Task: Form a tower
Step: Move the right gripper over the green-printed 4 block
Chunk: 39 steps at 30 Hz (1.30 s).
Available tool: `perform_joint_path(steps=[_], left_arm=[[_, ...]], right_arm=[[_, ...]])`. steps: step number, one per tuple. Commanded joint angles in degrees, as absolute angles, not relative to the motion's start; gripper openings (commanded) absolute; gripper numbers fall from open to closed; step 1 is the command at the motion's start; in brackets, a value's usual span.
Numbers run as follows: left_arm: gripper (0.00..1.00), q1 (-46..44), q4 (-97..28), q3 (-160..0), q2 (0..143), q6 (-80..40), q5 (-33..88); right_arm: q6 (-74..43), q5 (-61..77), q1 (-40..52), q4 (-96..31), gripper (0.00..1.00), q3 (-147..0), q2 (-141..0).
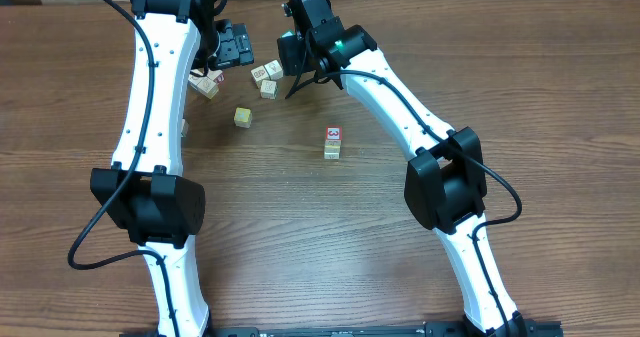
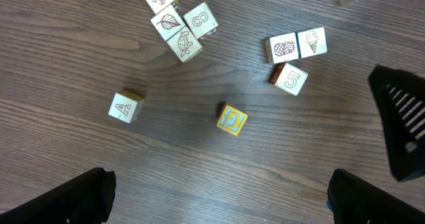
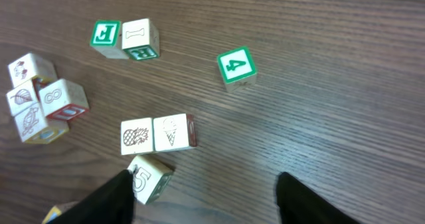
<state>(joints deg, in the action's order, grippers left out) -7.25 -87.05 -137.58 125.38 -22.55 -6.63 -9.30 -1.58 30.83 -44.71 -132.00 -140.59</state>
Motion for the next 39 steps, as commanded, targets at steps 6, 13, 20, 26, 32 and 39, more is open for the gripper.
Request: perform_joint_path(steps=[6,13,20,26,32,39], left_arm=[[1.0,-7.27,-86.94,-138.47,124.6,-23.33,-6.37],[1.0,-7.27,-86.94,-138.47,124.6,-23.35,-6.37],[0.99,-7.27,-86.94,-138.47,124.6,-23.35,-6.37],[1.0,-7.27,-86.94,-138.47,124.6,-23.35,-6.37],[1.0,-7.27,-86.94,-138.47,124.6,-23.35,-6.37],[1.0,-7.27,-86.94,-138.47,124.6,-23.35,-6.37]], right_arm=[[-6.28,0.14,30.3,-45.84,0.63,-133.51,-137.69],[-5.13,0.73,27.09,-55.0,0.61,-145.64,-136.81],[-0.99,1.48,24.99,-54.7,0.59,-147.39,-137.45],[3.53,1.67,25.36,-49.78,0.6,-147.37,-140.86],[4.99,6.33,25.56,-44.77,0.63,-147.35,-146.65],[5.02,6.31,26.65,-38.11,0.62,-147.33,-153.18]])
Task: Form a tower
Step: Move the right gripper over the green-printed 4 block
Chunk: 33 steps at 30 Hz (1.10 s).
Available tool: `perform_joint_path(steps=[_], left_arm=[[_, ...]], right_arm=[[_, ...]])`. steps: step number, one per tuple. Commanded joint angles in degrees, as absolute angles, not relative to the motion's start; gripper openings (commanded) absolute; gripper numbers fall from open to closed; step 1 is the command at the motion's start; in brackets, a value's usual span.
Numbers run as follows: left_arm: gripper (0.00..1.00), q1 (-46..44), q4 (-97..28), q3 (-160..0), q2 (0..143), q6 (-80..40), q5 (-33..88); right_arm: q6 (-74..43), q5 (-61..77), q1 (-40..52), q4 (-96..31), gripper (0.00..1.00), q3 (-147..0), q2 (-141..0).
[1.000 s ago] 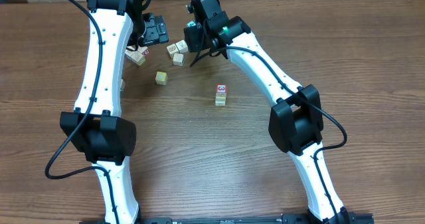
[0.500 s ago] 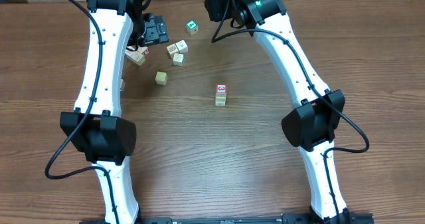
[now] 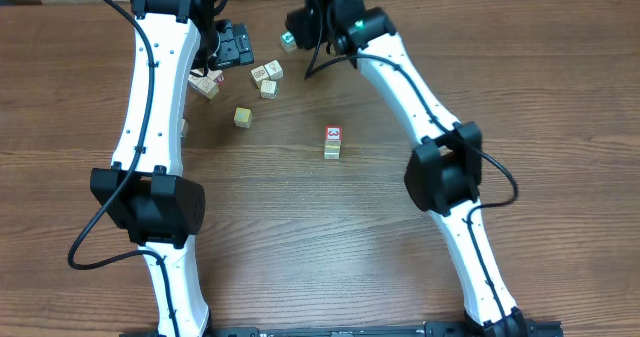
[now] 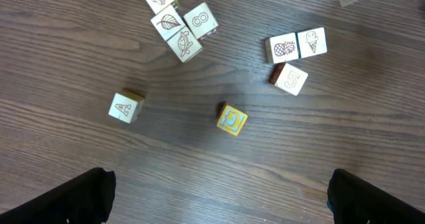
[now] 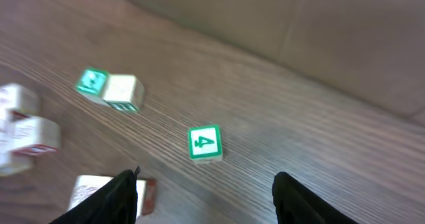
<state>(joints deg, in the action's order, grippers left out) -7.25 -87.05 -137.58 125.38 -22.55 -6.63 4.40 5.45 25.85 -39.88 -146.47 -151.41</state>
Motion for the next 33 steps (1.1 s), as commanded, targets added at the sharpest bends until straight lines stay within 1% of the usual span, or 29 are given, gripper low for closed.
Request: perform_joint_path(steps=[1,8,13,20,28,33], left_arm=[[1.0,-7.27,-86.94,-138.47,124.6,-23.35,-6.37],[1.0,-7.29,-86.94,-138.47,124.6,-23.33,-6.37],[1.0,-7.29,-86.94,-138.47,124.6,-23.35,-6.37],[1.0,-7.31,-86.94,-138.47,124.6,-23.35,-6.37],[1.0,-7.31,-86.94,-138.47,124.6,-23.33,-6.37],[1.0,-7.31,-86.94,-138.47,124.6,-23.35,-6.37]], right_arm=[[5.02,6.26,26.85,-37.1,0.62,-147.33,-153.86],[5.02,5.91,28.56,-28.25,0.63,-147.33,-157.88],[5.04,3.01,28.88,-23.77,0.63,-146.34,-158.98],[4.99,2.42,28.75,-21.02,0.63,-145.43,-160.92],[4.4,0.08,28.71,-21.21,0.62,-145.43,-162.95],[4.32,0.08,28.69,-22.87,0.5,-145.45,-162.95]])
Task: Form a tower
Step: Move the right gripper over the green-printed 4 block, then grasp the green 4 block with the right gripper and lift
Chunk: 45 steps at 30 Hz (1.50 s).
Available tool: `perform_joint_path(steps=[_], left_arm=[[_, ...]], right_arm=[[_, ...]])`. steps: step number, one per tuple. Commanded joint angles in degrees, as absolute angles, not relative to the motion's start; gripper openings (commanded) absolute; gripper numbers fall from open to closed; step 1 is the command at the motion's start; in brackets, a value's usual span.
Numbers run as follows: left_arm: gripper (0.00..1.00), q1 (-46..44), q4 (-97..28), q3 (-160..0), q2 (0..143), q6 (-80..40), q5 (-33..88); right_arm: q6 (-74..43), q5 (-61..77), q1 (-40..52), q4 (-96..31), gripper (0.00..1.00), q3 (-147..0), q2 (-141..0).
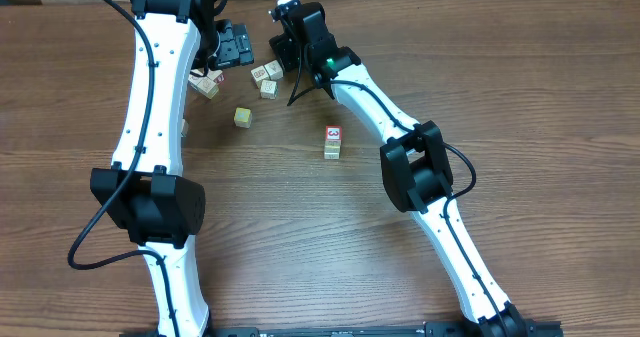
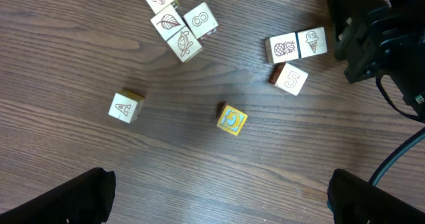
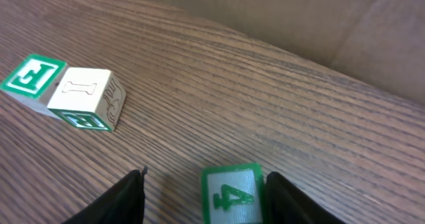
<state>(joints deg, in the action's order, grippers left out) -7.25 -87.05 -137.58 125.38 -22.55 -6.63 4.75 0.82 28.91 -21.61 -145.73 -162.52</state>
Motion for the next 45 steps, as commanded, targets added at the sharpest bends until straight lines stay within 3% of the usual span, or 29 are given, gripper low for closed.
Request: perform_joint_path(steps=[1,4,9,15,17,19,23,28,35,45], left_arm=[[0.99,-7.31,-86.94,-138.47,124.6,-23.35,-6.37],[0.99,-7.31,-86.94,-138.47,124.6,-23.33,-6.37],[0.99,-7.31,-86.94,-138.47,124.6,-23.35,-6.37],[1.0,-7.31,-86.94,-138.47,124.6,-23.35,-6.37],[1.0,-7.31,-86.94,-138.47,124.6,-23.35,-6.37],[1.0,-7.31,-86.94,-138.47,124.6,-23.35,-6.37],[1.0,-7.31,-86.94,-138.47,124.6,-23.35,-6.37],[1.0,-7.31,-86.76,-138.47,124.6,-23.33,-6.37],[0.99,-7.31,-86.76,-138.47,124.6,-23.33,-6.37],[0.99,-7.31,-86.76,-138.47,124.6,-23.33,-6.37]], right_arm=[[4.32,0.08,28.58,-23.35,0.47,-145.45,-162.93],[1.69,0.08,28.14,-24.12,0.32,-145.47,-162.87],[-0.21,0.1,27.73,-24.51,0.31,-145.58,-162.76],[-0.1,0.08,27.73,-25.8,0.53,-145.62,-162.12],[0.08,0.1,27.73,-25.87,0.54,-145.67,-161.91],[0.08,0.08,27.73,-25.89,0.49,-145.77,-161.8],[0.03,0.05,27.73,-26.83,0.18,-146.02,-160.83],[0.01,0.05,26.59,-30.61,0.15,-146.02,-155.85],[-0.25,0.08,23.77,-44.99,0.15,-146.02,-144.75],[-9.82,0.16,18.17,-81.89,0.18,-145.88,-135.26]])
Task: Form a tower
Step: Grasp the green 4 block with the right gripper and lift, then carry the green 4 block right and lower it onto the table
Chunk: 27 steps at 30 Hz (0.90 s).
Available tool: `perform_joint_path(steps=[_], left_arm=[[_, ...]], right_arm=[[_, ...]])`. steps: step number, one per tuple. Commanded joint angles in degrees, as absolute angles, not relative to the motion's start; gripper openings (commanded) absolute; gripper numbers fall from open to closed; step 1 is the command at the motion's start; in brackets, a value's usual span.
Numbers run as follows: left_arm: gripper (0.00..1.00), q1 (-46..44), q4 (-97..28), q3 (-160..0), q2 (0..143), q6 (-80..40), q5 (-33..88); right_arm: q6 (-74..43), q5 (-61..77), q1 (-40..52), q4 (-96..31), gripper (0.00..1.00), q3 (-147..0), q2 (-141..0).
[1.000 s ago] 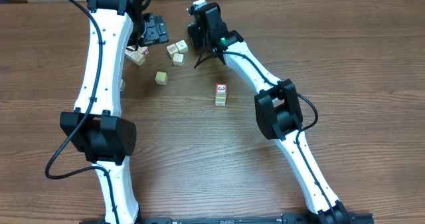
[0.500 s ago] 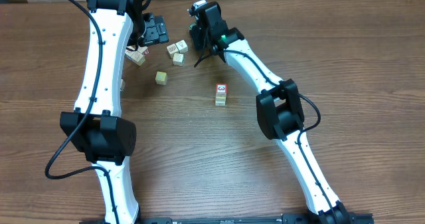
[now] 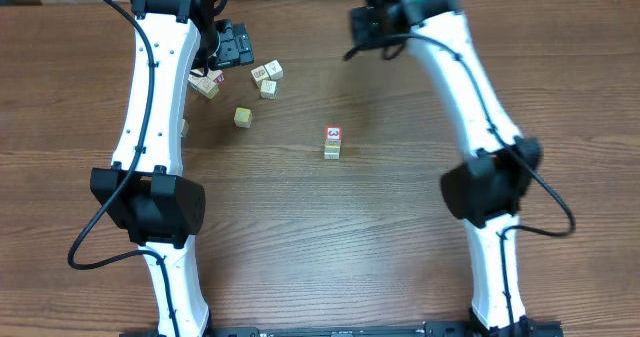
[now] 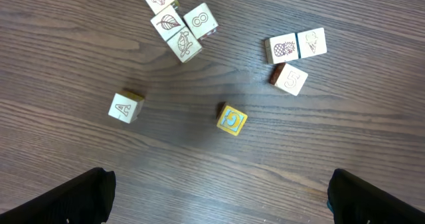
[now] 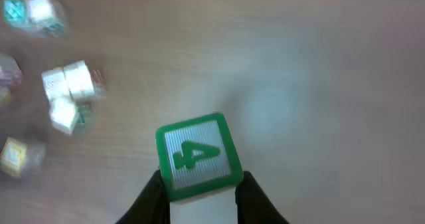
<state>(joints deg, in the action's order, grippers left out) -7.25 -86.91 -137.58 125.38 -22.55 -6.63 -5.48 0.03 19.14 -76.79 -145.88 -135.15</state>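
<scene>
My right gripper (image 5: 199,192) is shut on a green block marked 4 (image 5: 198,156) and holds it high above the table; this view is blurred. In the overhead view the right gripper (image 3: 363,25) hangs at the back, right of the loose blocks. A short tower (image 3: 333,142) of two blocks, a red-faced one on a plain one, stands mid-table. My left gripper (image 4: 219,201) is open, high over a yellow block (image 4: 231,119), with nothing between its fingers (image 4: 73,197).
Loose blocks lie at the back left: an A block (image 4: 125,108), a 5 block (image 4: 291,78), a pineapple and ice-cream pair (image 4: 295,46), and a cluster of three (image 4: 178,21). Two more blocks (image 5: 36,11) show blurred at the far edge.
The right gripper, then open and low astride the green 4 block on the table, is now shut on it, raised and further right. The left arm has not moved.
The right gripper was open above the pineapple, ice-cream and 5 blocks. Then it was further back, over the green 4 block, then low with a finger on each side of it. Now it holds that block up. The left gripper stayed open throughout.
</scene>
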Motion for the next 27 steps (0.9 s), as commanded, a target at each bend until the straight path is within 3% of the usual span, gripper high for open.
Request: perform_joint_path(steps=[1,9,20,27], left_arm=[[1.0,-7.31,-86.76,-138.47,124.6,-23.33,-6.37],[1.0,-7.31,-86.76,-138.47,124.6,-23.33,-6.37],[1.0,-7.31,-86.76,-138.47,124.6,-23.33,-6.37],[0.99,-7.31,-86.76,-138.47,124.6,-23.33,-6.37]], right_arm=[[-11.18,0.14,17.74,-84.86,0.18,-145.62,-135.57],[-17.89,0.1,16.8,-91.61,0.19,-135.15,-136.33],[-19.77,0.08,16.64,-84.25,0.21,-119.39,-136.33],[-19.75,0.08,16.64,-81.36,0.28,-115.0,-136.33]])
